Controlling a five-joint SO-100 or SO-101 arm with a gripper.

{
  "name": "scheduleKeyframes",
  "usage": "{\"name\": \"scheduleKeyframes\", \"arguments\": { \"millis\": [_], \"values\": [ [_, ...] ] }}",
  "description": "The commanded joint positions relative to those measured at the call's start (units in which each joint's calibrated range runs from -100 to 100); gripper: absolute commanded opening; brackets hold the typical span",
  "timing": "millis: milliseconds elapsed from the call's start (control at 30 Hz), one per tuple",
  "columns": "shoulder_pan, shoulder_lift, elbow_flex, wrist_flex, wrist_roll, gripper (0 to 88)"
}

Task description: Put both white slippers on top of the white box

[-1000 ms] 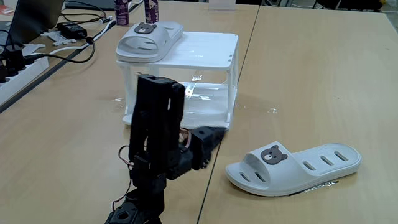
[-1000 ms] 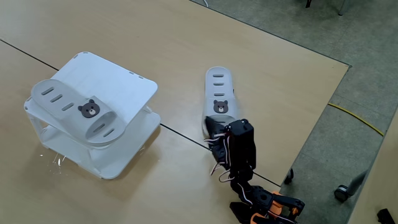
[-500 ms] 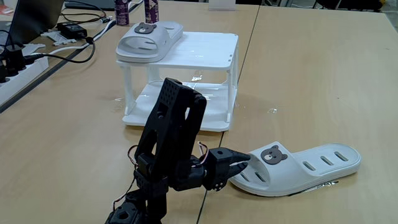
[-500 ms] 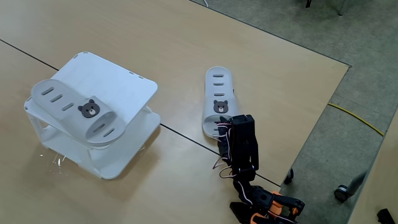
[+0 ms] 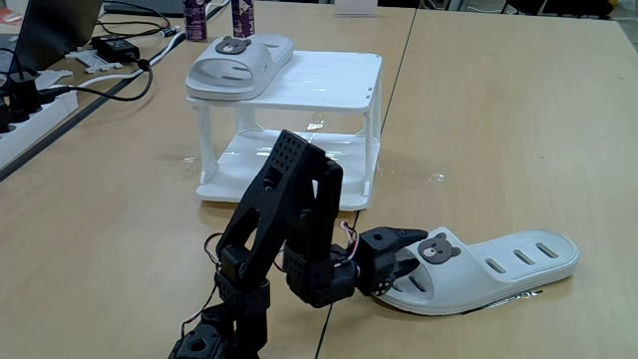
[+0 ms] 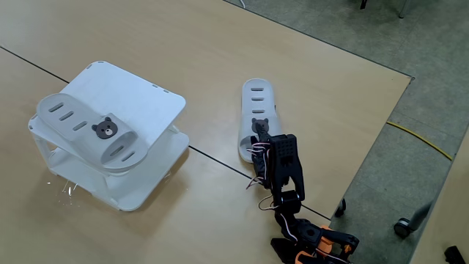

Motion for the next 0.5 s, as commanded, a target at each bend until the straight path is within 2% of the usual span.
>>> {"name": "scheduleKeyframes", "arguments": {
  "millis": [0, 167, 400, 467],
  "values": [
    [1.7, 2.4, -9.6, -0.4, 0.4, 20.8],
    [3.3, 6.5, -16.5, -0.4, 0.4, 20.8],
    [2.8, 6.7, -16.8, -0.2, 0.4, 20.0],
    [2.8, 6.5, -16.8, 0.5, 0.4, 15.4]
  ]
}}
